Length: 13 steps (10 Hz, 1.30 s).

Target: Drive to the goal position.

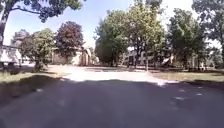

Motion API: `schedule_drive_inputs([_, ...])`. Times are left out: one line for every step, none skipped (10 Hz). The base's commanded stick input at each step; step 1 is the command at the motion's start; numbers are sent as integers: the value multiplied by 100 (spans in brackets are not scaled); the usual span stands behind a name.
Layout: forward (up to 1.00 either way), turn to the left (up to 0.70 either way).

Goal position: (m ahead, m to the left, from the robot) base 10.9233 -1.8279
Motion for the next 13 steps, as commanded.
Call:
schedule_drive_inputs([70, 14])
schedule_drive_inputs([70, 14])
schedule_drive_inputs([70, 14])
schedule_drive_inputs([70, 9])
schedule_drive_inputs([70, 1])
schedule_drive_inputs([70, 0])
schedule_drive_inputs([70, 0])
schedule_drive_inputs([70, 0])
schedule_drive_inputs([70, 0])
schedule_drive_inputs([70, 0])
schedule_drive_inputs([70, 0])
schedule_drive_inputs([70, 0])
schedule_drive_inputs([70, 0])
